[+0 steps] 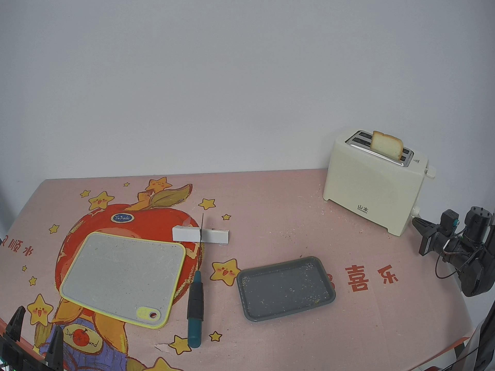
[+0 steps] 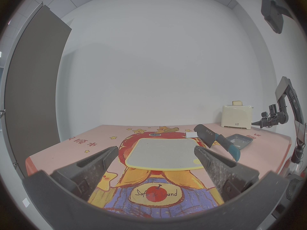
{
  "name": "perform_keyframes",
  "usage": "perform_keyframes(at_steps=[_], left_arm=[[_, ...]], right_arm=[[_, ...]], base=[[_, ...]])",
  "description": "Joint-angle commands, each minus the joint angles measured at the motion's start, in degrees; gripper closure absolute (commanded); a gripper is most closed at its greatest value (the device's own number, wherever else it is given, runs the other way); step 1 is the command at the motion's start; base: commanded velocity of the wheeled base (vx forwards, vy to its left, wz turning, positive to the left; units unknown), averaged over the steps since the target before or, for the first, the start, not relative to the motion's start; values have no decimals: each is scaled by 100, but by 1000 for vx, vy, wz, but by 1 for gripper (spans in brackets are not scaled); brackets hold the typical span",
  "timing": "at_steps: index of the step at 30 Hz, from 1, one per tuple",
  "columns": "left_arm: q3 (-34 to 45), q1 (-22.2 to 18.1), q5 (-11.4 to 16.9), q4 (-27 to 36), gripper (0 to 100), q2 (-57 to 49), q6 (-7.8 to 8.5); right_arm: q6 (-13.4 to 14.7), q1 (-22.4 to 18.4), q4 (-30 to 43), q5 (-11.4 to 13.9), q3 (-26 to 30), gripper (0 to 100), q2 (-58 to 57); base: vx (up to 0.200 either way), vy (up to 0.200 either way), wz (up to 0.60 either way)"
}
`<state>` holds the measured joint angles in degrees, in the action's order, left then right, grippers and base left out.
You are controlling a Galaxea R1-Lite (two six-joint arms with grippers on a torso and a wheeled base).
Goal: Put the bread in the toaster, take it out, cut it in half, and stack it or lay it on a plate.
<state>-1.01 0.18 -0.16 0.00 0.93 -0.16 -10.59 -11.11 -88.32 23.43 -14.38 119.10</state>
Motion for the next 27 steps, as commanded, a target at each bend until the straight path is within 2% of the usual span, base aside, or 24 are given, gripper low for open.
perform_keyframes(at_steps=[1,4,9,16,21,27], left_arm=[[92,-1,-2,0,0,-57,-2],[92,-1,-2,0,0,-57,-2],[92,-1,-2,0,0,-57,-2],[92,-1,-2,0,0,-57,-2],[84,-1,-2,9,0,-57,-2],[92,-1,7,9,0,-57,7]], right_arm=[[-4,30,-45,4,41,100,-142],[40,38,-54,30,85,100,-616],[435,170,52,21,6,100,-1759],[734,434,781,65,-337,100,-3007],[734,583,1599,56,-293,100,-3429],[734,548,1634,56,-311,100,-3464]], base=[[0,0,0],[0,0,0],[0,0,0],[0,0,0],[0,0,0],[0,0,0]])
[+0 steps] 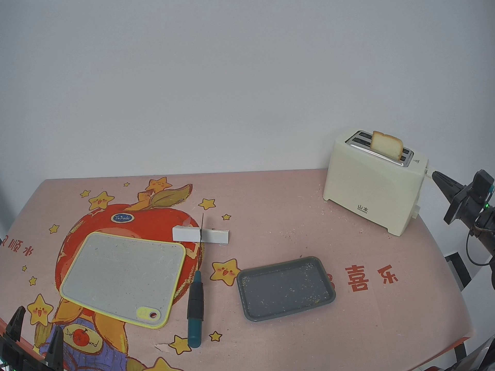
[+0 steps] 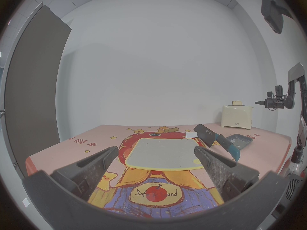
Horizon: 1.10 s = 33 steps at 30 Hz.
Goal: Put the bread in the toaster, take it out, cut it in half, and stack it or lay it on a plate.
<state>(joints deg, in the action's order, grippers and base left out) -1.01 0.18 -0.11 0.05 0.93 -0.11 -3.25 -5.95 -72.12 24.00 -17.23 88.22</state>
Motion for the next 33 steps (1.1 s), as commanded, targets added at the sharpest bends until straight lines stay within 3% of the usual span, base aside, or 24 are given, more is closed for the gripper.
perform_keyframes(at_steps=[1,3,4,8,11,15,17,18,23,24,29,33], left_arm=[[92,-1,11,4,0,-66,11],[92,-1,20,-5,0,-57,20],[92,-1,20,4,0,-57,20],[92,-1,20,4,0,-57,20],[84,-1,20,4,0,-57,20],[92,-1,20,4,0,-57,20],[92,-1,20,4,0,-57,20],[92,-1,20,4,0,-57,20],[92,-1,20,4,0,-57,20],[92,-1,20,-5,0,-57,20],[92,-1,29,4,0,-57,29],[92,-1,29,4,0,-57,29]], right_arm=[[0,-3,-4,-1,-79,100,-385],[18,32,66,-18,-158,100,-420],[44,50,75,-18,-167,0,-429],[132,50,330,-27,-615,0,-376],[229,15,1183,34,-1362,0,-297],[264,-161,2545,535,-2233,0,-306],[264,-222,2703,614,-2338,0,-306],[264,-249,3187,825,-2716,0,-315],[264,-99,3819,1019,-3243,0,-227],[246,-47,4197,1159,-3533,0,2],[185,-12,4338,1309,-4026,0,661],[-88,182,4320,1309,-4043,0,1021]], base=[[0,0,0],[0,0,0],[0,0,0],[0,0,0],[0,0,0],[0,0,0],[0,0,0],[0,0,0],[0,0,0],[0,0,0],[0,0,0],[0,0,0]])
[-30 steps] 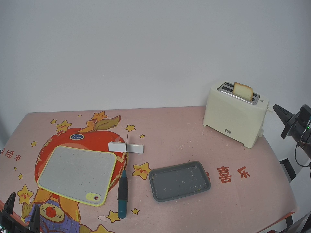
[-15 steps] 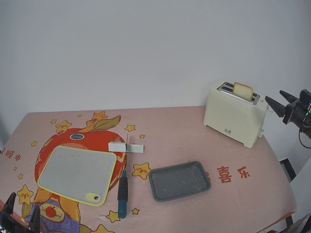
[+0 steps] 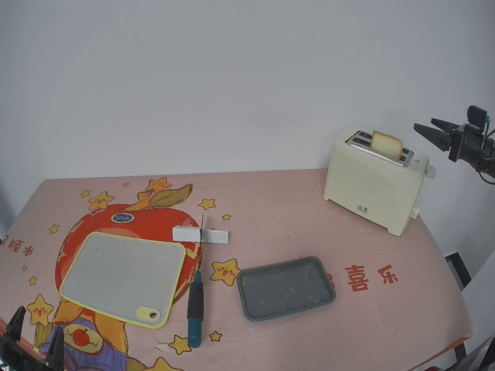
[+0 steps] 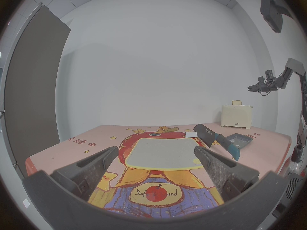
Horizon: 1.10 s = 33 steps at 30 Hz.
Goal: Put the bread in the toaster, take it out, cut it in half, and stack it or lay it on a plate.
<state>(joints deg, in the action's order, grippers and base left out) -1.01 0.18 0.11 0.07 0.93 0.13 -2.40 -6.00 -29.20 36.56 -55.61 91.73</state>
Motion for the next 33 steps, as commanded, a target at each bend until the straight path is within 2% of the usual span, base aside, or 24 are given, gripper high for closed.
perform_keyframes(at_steps=[1,5,12,19,24,31,32,33], left_arm=[[92,-1,7,-7,0,-57,4],[92,-1,7,-7,0,-57,4],[92,-1,7,1,0,-57,4],[92,-1,7,-7,0,-57,4],[92,-1,7,1,0,-57,4],[92,8,7,1,0,-57,4],[92,8,7,1,0,-57,4],[92,8,7,1,0,-57,4]], right_arm=[[-173,195,28,53,-195,0,679],[-191,292,-25,9,-275,0,1066],[-182,283,-561,-61,-354,0,1523],[-199,301,-552,-70,-380,0,1584],[-199,362,-587,-290,-380,0,1646],[-217,362,-534,-299,-424,0,1637],[-226,362,-534,-307,-424,100,1637],[-234,362,-534,-307,-433,100,1637]], base=[[0,0,0],[0,0,0],[0,0,0],[0,0,0],[0,0,0],[0,0,0],[0,0,0],[0,0,0]])
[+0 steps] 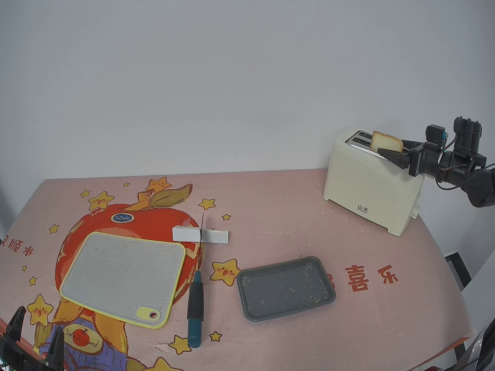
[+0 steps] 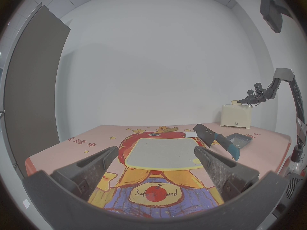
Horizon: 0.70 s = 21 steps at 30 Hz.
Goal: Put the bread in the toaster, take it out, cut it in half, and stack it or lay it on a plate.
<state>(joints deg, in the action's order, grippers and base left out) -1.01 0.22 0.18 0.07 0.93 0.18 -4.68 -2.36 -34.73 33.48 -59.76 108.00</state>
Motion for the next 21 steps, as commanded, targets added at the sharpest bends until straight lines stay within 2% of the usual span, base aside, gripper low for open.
perform_keyframes(at_steps=[1,21], left_arm=[[92,4,-1,1,0,-57,-1],[92,-4,-1,-7,0,-57,-1]], right_arm=[[-24,-1,28,1,-10,100,11],[-33,8,19,1,34,100,-77]], base=[[0,0,0],[0,0,0]])
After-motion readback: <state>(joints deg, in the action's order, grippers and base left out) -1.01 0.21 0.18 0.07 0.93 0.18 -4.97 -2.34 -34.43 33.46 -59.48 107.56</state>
